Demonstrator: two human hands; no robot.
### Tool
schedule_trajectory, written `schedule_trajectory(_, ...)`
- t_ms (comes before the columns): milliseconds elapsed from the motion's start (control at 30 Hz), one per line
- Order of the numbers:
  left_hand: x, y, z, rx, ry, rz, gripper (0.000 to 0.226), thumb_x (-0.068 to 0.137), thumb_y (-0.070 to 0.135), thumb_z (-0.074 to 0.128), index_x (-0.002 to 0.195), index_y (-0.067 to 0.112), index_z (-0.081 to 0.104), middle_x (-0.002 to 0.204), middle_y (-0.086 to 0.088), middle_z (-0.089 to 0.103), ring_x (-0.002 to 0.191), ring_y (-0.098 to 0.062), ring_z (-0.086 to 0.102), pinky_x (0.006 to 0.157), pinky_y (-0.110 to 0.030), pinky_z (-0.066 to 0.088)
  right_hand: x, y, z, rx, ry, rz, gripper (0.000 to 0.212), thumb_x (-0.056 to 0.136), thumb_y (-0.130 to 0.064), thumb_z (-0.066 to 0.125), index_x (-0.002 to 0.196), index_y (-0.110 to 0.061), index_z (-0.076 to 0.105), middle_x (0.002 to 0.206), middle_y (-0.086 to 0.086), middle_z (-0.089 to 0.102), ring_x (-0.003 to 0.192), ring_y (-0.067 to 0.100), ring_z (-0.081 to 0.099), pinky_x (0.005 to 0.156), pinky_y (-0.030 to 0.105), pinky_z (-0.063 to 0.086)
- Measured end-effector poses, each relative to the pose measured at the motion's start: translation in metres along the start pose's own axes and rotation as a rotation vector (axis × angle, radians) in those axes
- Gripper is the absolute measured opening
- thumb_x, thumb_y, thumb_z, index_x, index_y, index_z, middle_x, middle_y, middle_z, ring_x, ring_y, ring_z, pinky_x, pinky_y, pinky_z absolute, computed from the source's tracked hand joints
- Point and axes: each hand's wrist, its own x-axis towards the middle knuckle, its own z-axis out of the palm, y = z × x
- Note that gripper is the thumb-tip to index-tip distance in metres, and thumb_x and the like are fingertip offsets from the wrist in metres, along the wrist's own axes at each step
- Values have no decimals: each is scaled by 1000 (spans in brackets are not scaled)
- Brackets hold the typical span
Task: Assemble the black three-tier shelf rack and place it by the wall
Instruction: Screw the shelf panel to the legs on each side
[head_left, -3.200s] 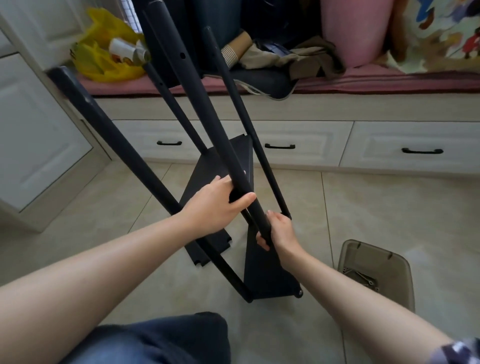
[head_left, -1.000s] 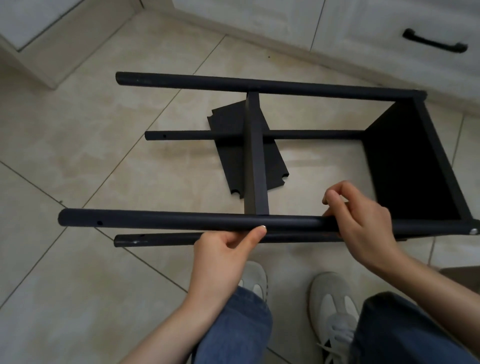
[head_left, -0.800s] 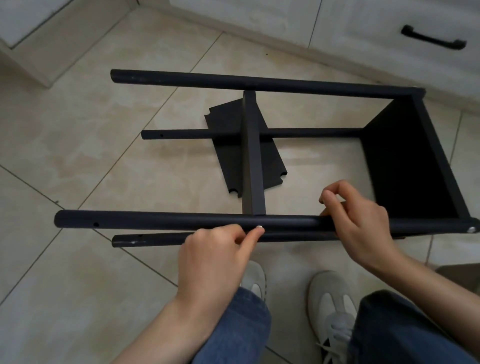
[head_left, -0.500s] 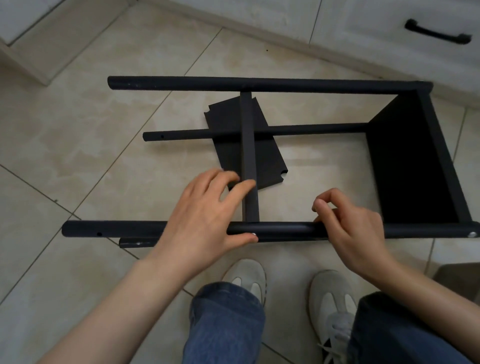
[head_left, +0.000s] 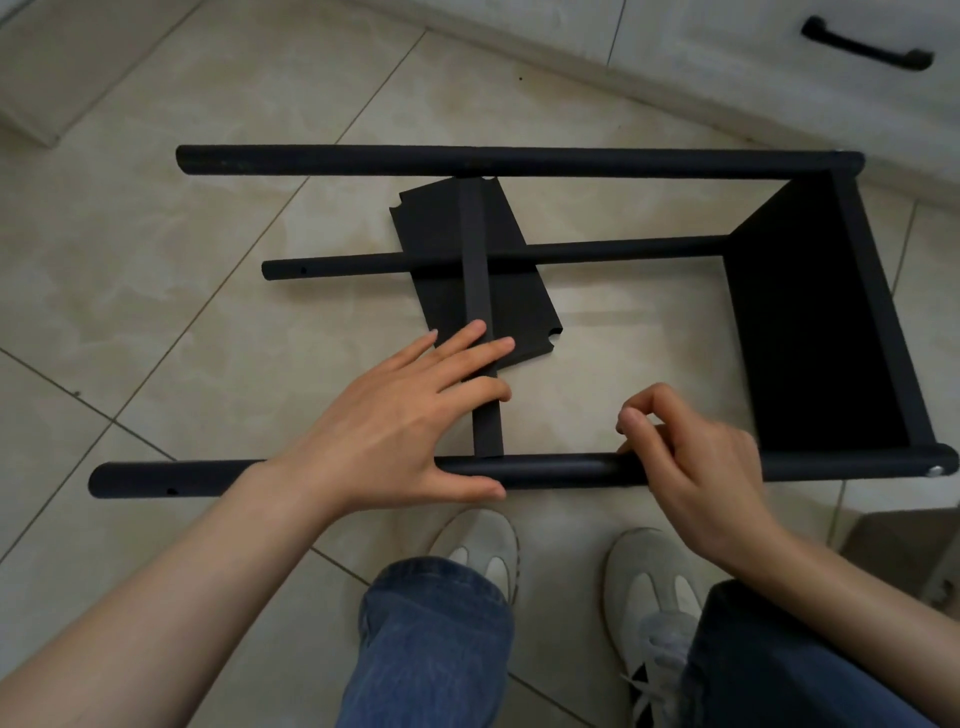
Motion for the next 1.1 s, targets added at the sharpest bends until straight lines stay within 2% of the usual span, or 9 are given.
schedule_trajectory(233,-10,9,13,-69,66,16,77,82,74,59,139,23,57,166,6,25,157,-12,7,126,-32,11,-15,2,0,-20,-7,-21,26,95,-53,28,84,-35,43,56,-7,64,49,12,55,58,23,37)
schedule_trajectory(367,-17,12,23,-91,94,23,78,85,71,57,145,21,54,165,6,28,156,-12,9,126,-35,16,-21,-1,-2,-39,-20,1,28,95,-53,27,83,-33,43,52,-7,59,47,14,52,53,29,33)
schedule_trajectory(433,-17,12,26,-99,104,16,81,85,72,55,148,21,50,165,6,27,156,-12,9,125,-38,18,-20,-2,-2,-65,-42,16,30,96,-54,25,84,-33,42,53,-7,58,47,13,50,53,24,30)
schedule_trajectory(467,-17,12,26,-102,107,13,82,85,72,54,150,21,48,165,6,27,156,-12,9,125,-39,18,-18,-4,-2,-85,-68,32,31,98,-54,25,85,-32,42,53,-7,59,48,13,49,53,22,29)
schedule_trajectory(600,-20,12,30,-110,116,17,83,86,69,57,152,21,44,166,5,26,157,-14,10,125,-43,22,-7,-5,-8,-161,-301,119,28,94,-53,24,87,-32,42,55,-6,61,58,15,57,60,36,41)
schedule_trajectory(733,-24,13,36,-138,130,9,84,84,65,64,152,20,45,166,4,27,157,-15,11,123,-47,28,11,-1,-16,55,-530,178,29,98,-49,34,84,-31,51,66,-5,68,64,6,61,69,36,50)
schedule_trajectory(867,-24,15,39,-154,142,6,84,83,62,67,152,20,44,166,3,27,157,-17,12,122,-50,28,30,2,-13,209,-591,144,18,99,-40,48,88,-28,56,77,-7,73,72,2,66,71,25,51)
schedule_trajectory(1000,-26,14,43,-158,146,12,84,85,62,66,153,19,42,166,3,27,157,-18,12,120,-52,31,48,-6,1,411,-695,139,6,96,-20,63,97,-14,63,83,2,75,79,16,71,75,27,59)
schedule_trajectory(1100,-28,15,47,-146,160,9,84,86,63,63,154,19,40,166,2,27,157,-20,14,119,-53,34,55,-14,17,429,-840,165,10,92,-9,67,102,-9,70,85,1,73,71,5,68,70,16,55)
